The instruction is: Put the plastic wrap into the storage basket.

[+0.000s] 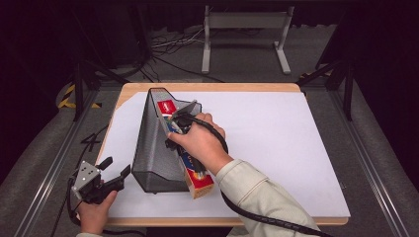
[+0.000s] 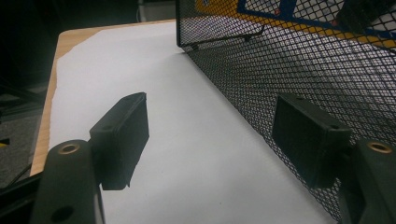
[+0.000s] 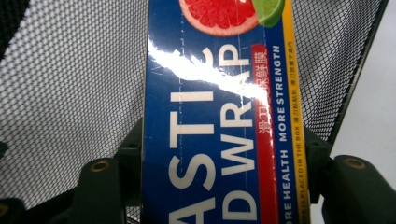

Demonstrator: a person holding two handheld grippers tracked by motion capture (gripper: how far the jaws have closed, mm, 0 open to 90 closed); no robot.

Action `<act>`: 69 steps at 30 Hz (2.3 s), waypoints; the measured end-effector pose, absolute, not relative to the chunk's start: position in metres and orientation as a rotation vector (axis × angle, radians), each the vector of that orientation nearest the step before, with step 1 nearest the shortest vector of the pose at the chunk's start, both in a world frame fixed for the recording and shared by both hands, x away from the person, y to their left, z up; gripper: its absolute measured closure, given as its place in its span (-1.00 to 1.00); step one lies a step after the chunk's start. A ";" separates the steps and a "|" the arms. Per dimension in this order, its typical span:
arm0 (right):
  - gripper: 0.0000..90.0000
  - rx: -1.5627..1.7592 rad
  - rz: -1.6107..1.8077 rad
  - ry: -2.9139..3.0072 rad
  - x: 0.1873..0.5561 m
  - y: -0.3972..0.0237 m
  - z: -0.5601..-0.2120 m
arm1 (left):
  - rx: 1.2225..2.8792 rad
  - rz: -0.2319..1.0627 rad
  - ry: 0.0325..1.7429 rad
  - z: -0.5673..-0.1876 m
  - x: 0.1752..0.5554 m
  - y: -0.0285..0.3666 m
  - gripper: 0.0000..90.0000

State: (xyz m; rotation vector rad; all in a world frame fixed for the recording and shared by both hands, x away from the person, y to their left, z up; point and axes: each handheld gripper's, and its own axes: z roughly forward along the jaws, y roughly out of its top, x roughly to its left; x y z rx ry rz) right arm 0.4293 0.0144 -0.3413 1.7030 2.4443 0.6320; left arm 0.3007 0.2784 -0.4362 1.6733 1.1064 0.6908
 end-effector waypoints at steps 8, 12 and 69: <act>-0.14 1.720 0.552 2.467 0.436 0.021 -0.346 | 1.671 0.695 1.110 -0.436 0.297 0.281 -0.37; -0.14 1.713 0.507 2.485 0.439 0.025 -0.348 | 1.670 0.694 1.111 -0.436 0.297 0.281 -0.37; -0.67 1.237 1.097 2.482 0.426 -0.047 -0.278 | 1.681 0.686 1.107 -0.436 0.303 0.276 -0.37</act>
